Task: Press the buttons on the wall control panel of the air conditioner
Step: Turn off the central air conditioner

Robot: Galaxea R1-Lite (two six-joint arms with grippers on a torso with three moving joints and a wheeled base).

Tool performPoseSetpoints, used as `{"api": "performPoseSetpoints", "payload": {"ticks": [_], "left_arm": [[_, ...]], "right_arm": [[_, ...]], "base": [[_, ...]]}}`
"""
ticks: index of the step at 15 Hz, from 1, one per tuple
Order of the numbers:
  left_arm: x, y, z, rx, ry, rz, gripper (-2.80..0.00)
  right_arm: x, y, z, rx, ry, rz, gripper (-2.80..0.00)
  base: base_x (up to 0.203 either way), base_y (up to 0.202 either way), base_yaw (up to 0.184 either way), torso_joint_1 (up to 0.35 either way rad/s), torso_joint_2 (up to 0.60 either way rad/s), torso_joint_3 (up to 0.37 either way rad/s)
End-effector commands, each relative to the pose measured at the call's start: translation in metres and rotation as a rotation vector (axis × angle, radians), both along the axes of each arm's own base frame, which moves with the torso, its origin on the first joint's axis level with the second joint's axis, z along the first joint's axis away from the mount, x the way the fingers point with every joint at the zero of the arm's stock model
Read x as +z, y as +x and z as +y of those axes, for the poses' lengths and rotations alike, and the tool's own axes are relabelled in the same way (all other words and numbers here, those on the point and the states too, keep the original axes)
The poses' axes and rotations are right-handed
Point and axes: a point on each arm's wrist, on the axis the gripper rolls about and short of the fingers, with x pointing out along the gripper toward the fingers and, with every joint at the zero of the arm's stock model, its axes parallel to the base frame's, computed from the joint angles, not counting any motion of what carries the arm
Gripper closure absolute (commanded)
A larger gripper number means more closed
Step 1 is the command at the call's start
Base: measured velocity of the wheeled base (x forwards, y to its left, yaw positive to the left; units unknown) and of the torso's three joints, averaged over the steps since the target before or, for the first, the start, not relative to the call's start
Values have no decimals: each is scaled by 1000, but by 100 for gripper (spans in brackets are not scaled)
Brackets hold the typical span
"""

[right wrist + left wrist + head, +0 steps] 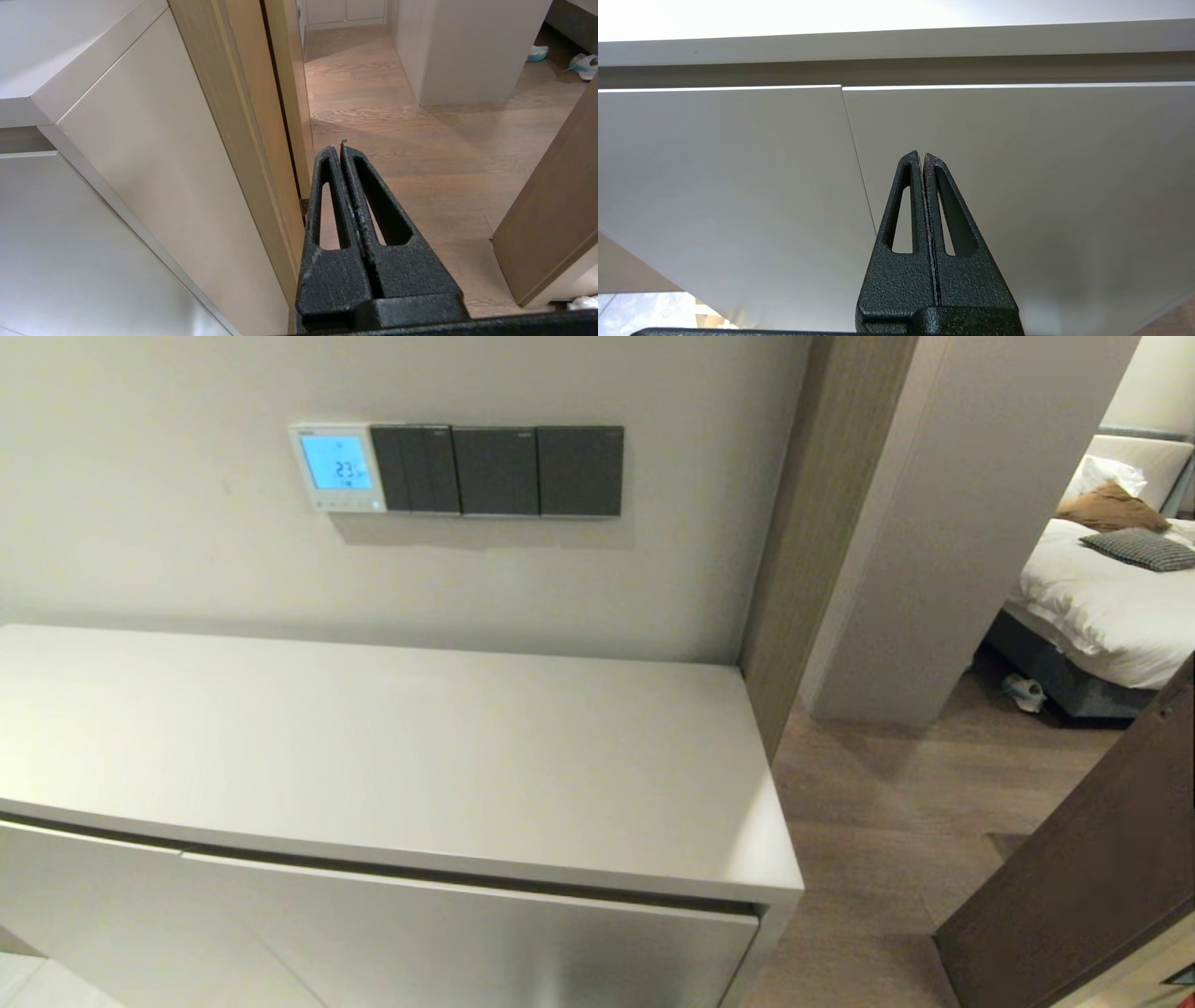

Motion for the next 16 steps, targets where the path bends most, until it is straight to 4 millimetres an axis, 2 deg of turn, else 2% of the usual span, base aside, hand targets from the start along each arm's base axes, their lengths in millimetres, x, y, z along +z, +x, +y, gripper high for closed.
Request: {"api": "performPoseSetpoints", "payload": {"ticks": [1,7,10,13,16], "left_arm": [[2,0,0,2,-11,-18,0],[42,-15,0,-6,-46,-89,0],[75,-13,0,-21,-46,-71,0],[114,8,-1,-47,-58,-2,0],[155,52,-3,-96,-108,63,0]], "right_arm": [[0,0,0,0,0,3,0],[0,0,0,0,0,3,0],[0,0,0,0,0,3,0],[0,0,0,0,0,3,0],[0,0,0,0,0,3,0]], "base": [[0,0,0,0,0,0],[0,0,0,0,0,0],[0,0,0,0,0,0],[0,0,0,0,0,0],[0,0,0,0,0,0]]}}
